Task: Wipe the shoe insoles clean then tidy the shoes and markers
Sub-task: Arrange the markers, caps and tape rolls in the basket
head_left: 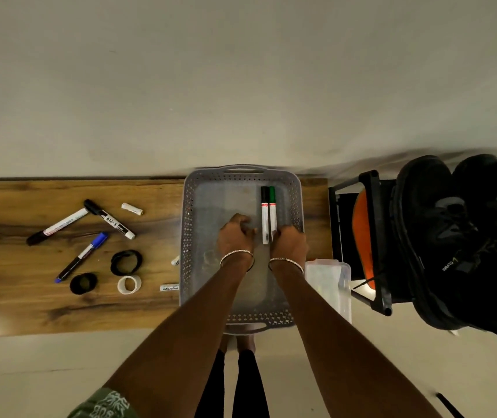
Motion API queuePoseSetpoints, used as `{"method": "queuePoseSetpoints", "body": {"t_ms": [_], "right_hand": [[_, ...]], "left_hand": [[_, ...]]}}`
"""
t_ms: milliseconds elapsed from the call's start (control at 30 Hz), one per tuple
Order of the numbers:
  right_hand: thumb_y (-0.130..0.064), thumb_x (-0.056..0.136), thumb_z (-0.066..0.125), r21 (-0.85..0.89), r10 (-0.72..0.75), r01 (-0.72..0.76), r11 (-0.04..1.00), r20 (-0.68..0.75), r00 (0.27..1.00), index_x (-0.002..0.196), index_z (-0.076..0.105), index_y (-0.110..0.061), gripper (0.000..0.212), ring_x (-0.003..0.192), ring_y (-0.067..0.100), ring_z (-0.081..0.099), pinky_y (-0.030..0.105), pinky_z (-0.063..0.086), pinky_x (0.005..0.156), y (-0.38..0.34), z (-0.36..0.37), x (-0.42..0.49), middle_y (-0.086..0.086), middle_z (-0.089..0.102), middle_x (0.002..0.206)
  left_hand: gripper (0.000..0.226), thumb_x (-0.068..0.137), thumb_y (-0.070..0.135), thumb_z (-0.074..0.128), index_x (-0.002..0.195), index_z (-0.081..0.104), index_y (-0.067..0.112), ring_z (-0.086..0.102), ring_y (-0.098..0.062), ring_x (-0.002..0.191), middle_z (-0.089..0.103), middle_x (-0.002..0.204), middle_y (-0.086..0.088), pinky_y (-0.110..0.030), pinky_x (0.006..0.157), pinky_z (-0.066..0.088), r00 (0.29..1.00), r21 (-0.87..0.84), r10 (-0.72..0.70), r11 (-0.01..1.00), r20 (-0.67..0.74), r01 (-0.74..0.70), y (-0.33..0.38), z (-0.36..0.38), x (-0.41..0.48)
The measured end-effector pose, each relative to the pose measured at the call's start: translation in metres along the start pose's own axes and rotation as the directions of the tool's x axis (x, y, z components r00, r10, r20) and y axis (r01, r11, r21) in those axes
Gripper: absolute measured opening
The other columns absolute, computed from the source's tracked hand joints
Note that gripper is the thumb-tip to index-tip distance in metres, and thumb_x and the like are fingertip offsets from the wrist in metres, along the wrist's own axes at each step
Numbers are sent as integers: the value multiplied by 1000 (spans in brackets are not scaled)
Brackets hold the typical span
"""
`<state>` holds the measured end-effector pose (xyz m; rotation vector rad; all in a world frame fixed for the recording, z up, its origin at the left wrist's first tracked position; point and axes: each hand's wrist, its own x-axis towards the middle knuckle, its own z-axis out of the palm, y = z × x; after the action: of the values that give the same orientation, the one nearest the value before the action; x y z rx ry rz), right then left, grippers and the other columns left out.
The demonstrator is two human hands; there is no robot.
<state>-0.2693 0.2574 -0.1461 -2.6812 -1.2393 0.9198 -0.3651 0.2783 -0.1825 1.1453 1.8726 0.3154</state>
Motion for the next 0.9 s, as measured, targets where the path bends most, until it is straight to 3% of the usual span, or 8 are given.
{"method": "queuePoseSetpoints", "body": {"t_ms": [67,233,367,533,600,700,800,900], "right_hand": [[-7,101,47,1,21,-21,1000,-3,1000,115,68,1,27,103,41,65,44,54,89,1,-4,-9,24,68,111],[-6,97,47,55,22,-18,998,-70,997,113,71,-6,29,103,39,66,43,52,89,-1,-3,-39,20,70,110],[-2,90,53,157,-170,186,970,-111,979,109,72,-9,28,99,36,64,42,53,84,-29,19,-73,15,69,105],[-8,78,47,161,-500,531,832,-200,843,93,71,-11,28,86,34,59,38,45,80,-84,57,-105,11,65,90],[-13,80,44,138,-602,631,764,-202,773,93,70,-11,30,86,30,55,33,38,77,-110,71,-113,11,64,89],[-13,85,50,101,-704,710,697,-97,704,93,71,-9,23,87,31,59,36,46,79,-143,94,-110,13,66,89],[-14,91,58,56,-707,709,703,156,689,96,70,-9,15,94,33,61,39,49,82,-172,115,-98,14,67,96],[-24,94,58,-9,-644,671,742,271,716,105,69,-13,19,102,29,61,39,51,86,-193,131,-91,11,67,106]], "left_hand": [[20,87,5,68,103,73,15,71,-24,88,76,93,-7,-25,78,54,1000,-9,-10,1000,-19,9,-9,-10,-8],[23,86,3,60,91,72,22,72,-24,75,75,83,-3,-38,70,60,999,-94,-14,996,-52,9,-26,-41,-24],[15,86,16,62,92,70,27,72,-29,75,75,81,-2,-39,68,59,983,-109,62,991,-170,-82,-39,-90,-29],[7,90,12,65,94,70,15,70,-30,74,74,80,-6,-34,64,51,903,-45,161,980,-398,-195,-66,-162,-22],[12,90,14,61,97,70,10,70,-34,77,73,83,-13,-35,67,49,872,-23,99,992,-480,-125,-84,-189,-13],[14,92,9,60,102,70,5,66,-40,93,72,97,-20,-40,74,45,836,-60,-81,997,-543,58,-112,-228,2],[16,92,12,60,104,70,11,63,-40,103,71,105,-18,-42,80,44,798,-65,-241,967,-552,246,-145,-254,13],[15,92,19,63,104,70,14,61,-38,108,70,109,-16,-41,83,47,790,-84,-351,929,-503,359,-174,-266,16]]}}
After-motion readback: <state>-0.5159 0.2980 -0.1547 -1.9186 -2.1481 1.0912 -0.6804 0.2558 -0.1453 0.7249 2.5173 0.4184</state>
